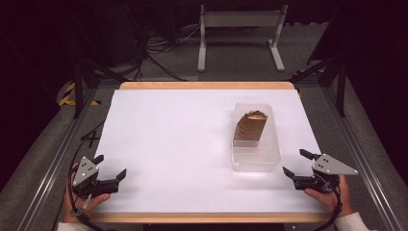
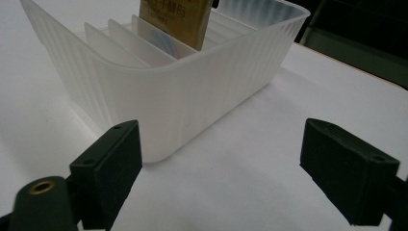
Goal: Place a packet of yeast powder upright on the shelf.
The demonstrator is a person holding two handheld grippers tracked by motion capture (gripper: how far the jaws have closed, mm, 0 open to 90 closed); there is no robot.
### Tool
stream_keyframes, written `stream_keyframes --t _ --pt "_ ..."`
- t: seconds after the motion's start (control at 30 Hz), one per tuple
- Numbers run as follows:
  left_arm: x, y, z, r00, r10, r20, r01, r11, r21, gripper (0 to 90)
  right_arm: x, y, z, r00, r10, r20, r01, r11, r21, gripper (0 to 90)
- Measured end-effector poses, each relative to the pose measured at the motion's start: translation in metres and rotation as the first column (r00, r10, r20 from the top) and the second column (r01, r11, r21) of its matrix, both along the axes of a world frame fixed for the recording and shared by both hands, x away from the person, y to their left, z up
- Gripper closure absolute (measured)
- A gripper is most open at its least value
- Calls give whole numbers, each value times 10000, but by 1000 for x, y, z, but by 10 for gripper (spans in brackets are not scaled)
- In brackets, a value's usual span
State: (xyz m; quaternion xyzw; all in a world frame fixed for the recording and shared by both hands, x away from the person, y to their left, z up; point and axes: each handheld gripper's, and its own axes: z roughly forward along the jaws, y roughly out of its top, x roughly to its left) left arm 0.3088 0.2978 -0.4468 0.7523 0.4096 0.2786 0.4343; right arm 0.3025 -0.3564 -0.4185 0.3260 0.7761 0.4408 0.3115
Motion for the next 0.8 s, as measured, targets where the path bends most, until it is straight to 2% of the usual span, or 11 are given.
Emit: stream_keyframes --t 0.1,0.17,0.27,0.63,0.8 --pt "4 -3 -4 9996 22 -279 -17 9998 195 52 -2 0 0 10000 -64 -17 64 10000 21 152" --pt "4 -2 -5 9994 117 -334 -115 9999 44 53 -2 0 1 10000 -51 20 51 10000 13 152" --pt "5 -1 -4 9996 165 -247 -167 9998 -98 54 -2 -1 1 10000 -29 10 29 10000 29 153" --pt "4 -7 -2 9998 41 -176 -39 9999 144 53 -2 -1 1 10000 -78 0 78 9999 77 155" --pt "6 -9 -2 9996 13 -291 -6 9997 239 63 -2 -2 0 10000 7 -7 -6 10000 82 155"
